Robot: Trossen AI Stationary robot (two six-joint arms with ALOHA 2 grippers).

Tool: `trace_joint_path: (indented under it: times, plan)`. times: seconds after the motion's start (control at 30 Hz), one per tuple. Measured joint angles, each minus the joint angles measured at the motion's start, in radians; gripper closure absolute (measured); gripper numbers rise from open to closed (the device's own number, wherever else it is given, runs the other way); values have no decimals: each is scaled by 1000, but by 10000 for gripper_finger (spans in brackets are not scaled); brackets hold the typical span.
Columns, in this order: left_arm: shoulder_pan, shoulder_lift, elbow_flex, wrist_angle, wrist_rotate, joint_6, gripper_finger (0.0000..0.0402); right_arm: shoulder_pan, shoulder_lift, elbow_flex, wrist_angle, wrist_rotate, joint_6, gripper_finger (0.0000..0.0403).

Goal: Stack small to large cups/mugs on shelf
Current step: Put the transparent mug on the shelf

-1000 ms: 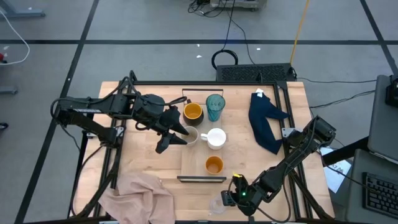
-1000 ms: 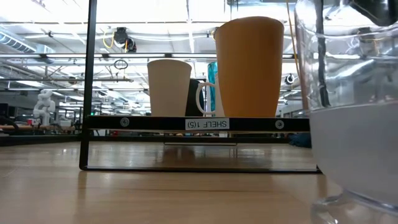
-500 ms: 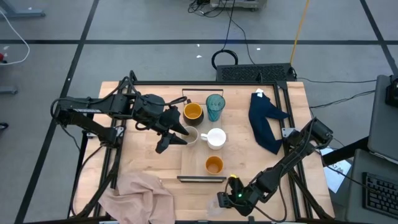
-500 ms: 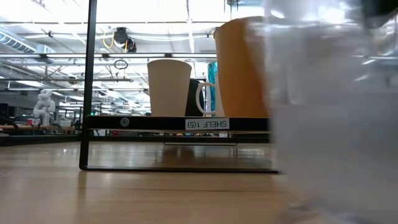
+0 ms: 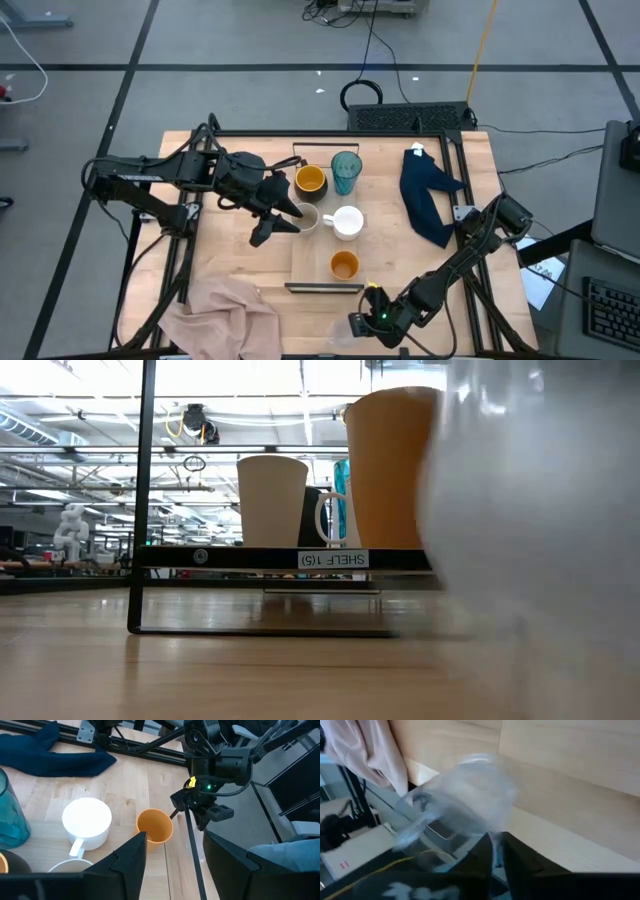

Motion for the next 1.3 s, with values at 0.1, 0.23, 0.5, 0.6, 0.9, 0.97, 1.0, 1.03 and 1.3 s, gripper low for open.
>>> trace_joint_path:
  times: [0.1, 0.23, 0.5, 0.6, 0.9, 0.97, 1.0, 1.03, 1.3]
  plan:
    - [0, 0, 0, 0, 0, 1, 206, 0, 0, 0, -12, -22, -23, 397]
    - [0, 0, 0, 0, 0, 1, 206, 0, 0, 0, -17, -45, -36, 401]
    - [-4, 0, 0, -17, 1, 6, 206, 22, -51, 0, -19, -42, -61, 402]
    - [-4, 0, 0, -21, 1, 8, 206, 24, -89, 0, -33, -41, -71, 402]
    - [-4, 0, 0, 0, -8, 16, 206, -9, -302, -1, -121, 183, -147, 402]
    - [-4, 0, 0, 28, -8, 17, 206, -37, -356, -1, -168, 249, -191, 403]
    - [-4, 0, 0, 44, -8, 24, 206, -53, -381, -1, -178, 282, -212, 403]
    - [-7, 0, 0, 61, -8, 31, 206, -70, -404, 0, -192, 307, -240, 403]
    - [-13, 0, 0, 121, -3, 42, 206, -173, -506, 0, -193, 338, -386, 403]
